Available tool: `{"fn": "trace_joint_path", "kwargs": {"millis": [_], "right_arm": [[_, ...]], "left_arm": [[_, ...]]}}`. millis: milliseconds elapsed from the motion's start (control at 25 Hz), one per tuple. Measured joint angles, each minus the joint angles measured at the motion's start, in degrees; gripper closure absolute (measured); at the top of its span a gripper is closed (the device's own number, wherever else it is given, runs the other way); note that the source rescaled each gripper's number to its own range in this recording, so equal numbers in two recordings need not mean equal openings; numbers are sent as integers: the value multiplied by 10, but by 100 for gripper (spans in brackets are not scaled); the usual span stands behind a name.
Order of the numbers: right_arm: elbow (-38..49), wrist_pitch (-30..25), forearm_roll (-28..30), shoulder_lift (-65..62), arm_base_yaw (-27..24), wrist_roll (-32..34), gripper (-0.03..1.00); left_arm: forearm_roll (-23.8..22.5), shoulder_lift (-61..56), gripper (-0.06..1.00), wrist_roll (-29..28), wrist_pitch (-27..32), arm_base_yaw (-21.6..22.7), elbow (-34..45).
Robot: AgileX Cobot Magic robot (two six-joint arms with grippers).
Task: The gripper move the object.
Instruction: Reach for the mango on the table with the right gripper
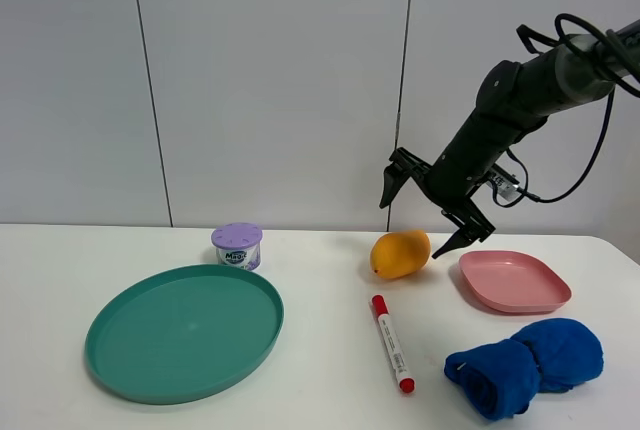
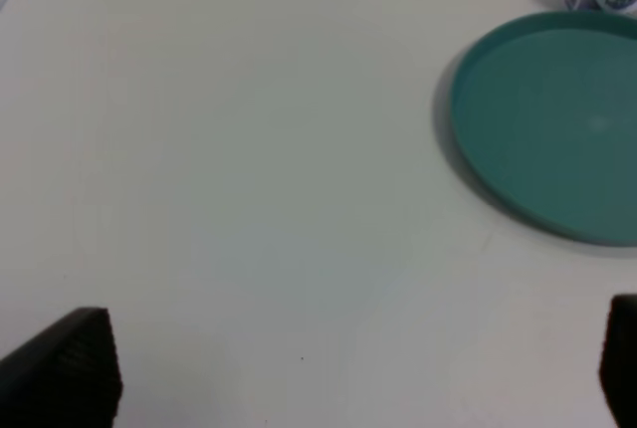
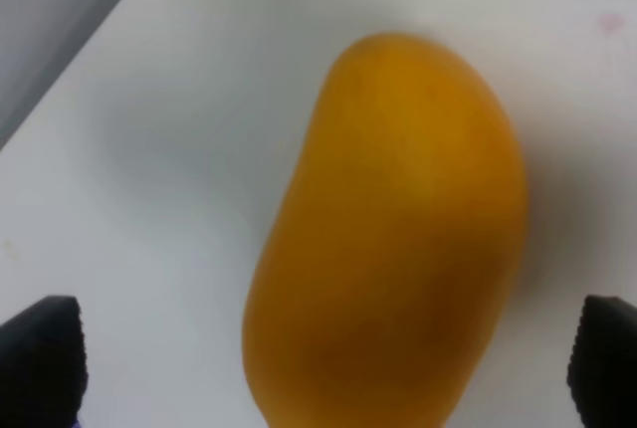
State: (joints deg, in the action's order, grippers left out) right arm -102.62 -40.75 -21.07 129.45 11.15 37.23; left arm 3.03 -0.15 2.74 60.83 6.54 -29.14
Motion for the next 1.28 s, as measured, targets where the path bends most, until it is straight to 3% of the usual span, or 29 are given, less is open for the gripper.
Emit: {"fn": "trace_joint_path", "kwargs": {"millis": [680,920,1120,1200,1280], "right_arm": [[-11,3,-19,54,5,1,5],[-58,-4,-19,79,5,1,26],[-80,-16,-19,96,13,1,32],[-80,-16,-21,98,14,1,44],[-81,-18,-21,100,15,1,64]], "left_arm": [[0,0,-6,0,0,0,0],[0,0,-6,0,0,0,0],[0,0,-6,0,0,0,0],[0,0,-6,0,0,0,0],[0,0,-6,0,0,0,0]]}}
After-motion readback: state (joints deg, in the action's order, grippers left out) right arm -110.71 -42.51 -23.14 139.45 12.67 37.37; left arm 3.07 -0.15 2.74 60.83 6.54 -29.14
